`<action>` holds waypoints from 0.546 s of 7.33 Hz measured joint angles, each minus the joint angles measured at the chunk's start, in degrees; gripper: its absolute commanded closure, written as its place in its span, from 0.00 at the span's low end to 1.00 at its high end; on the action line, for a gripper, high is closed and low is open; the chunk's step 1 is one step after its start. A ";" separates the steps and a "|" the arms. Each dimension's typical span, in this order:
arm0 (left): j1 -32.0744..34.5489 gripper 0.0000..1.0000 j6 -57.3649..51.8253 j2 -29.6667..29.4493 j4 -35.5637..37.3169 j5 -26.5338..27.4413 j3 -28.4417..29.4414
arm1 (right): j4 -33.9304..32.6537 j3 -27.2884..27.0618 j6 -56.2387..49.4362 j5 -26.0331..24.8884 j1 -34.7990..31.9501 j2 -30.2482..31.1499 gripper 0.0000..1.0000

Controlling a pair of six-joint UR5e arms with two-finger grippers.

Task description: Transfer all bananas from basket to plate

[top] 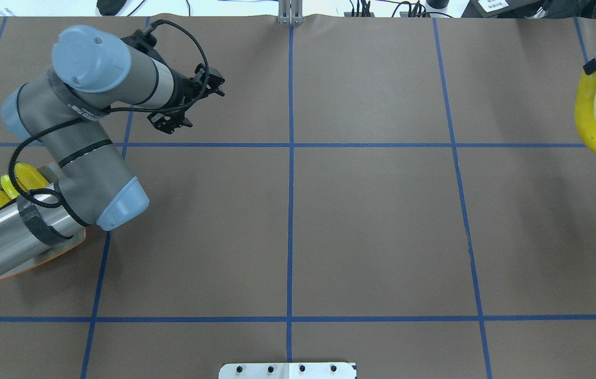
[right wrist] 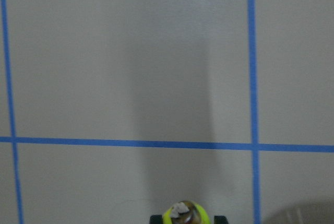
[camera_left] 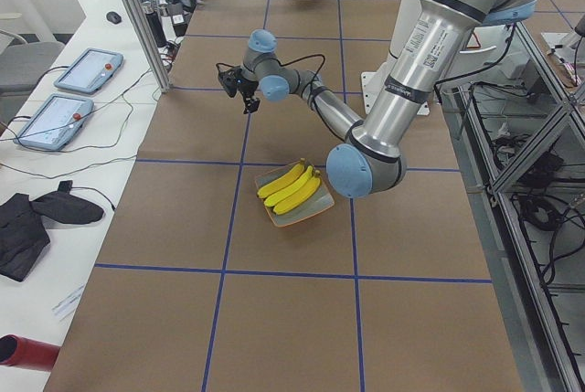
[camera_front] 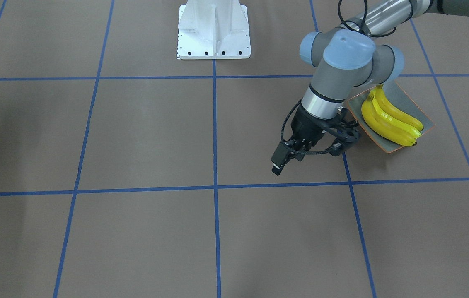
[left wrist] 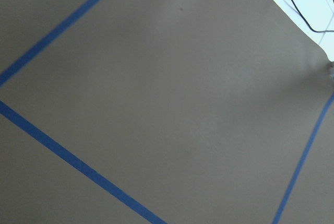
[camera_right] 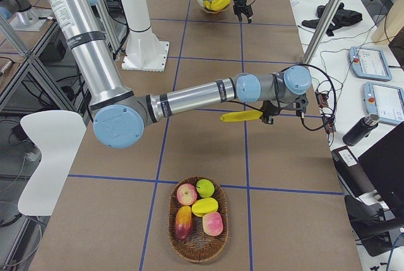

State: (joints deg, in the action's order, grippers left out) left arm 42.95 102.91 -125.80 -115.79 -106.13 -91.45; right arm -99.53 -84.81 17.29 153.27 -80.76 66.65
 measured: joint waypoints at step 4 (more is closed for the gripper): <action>-4.98 0.00 2.99 -6.76 -12.35 0.04 0.42 | 0.33 -2.00 17.67 4.41 8.04 -8.87 1.00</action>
State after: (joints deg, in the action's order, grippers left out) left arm 37.97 105.90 -132.56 -128.14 -106.08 -91.03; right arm -99.20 -86.81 34.95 157.68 -72.73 57.79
